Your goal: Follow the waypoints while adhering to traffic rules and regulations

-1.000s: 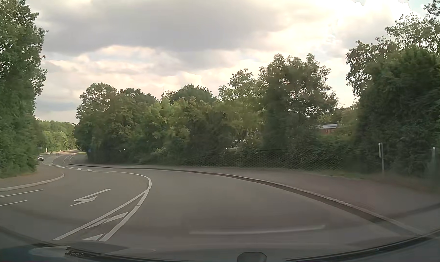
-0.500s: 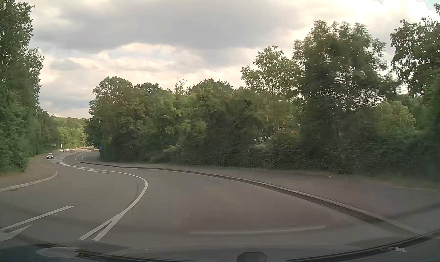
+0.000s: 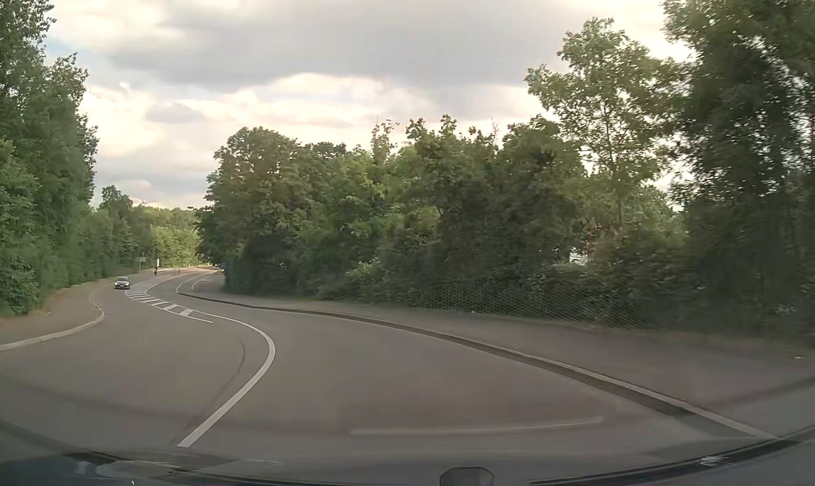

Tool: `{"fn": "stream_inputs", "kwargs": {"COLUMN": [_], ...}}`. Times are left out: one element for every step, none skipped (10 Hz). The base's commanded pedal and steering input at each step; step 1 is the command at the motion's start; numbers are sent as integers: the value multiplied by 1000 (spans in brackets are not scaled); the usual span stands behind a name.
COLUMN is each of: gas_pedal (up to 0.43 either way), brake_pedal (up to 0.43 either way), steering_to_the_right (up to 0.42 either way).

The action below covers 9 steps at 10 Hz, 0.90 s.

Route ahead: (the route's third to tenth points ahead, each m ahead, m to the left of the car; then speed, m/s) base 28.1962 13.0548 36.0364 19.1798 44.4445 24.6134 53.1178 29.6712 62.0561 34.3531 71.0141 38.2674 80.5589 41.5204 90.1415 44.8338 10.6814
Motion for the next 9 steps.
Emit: {"fn": "stream_inputs", "kwargs": {"gas_pedal": [150,150,150,150,150,138,138,138,138], "brake_pedal": [0,0,0,0,0,0,0,0,0], "steering_to_the_right": [-105,-108,-111,-113,-114,-116,-118,-118,-118]}}
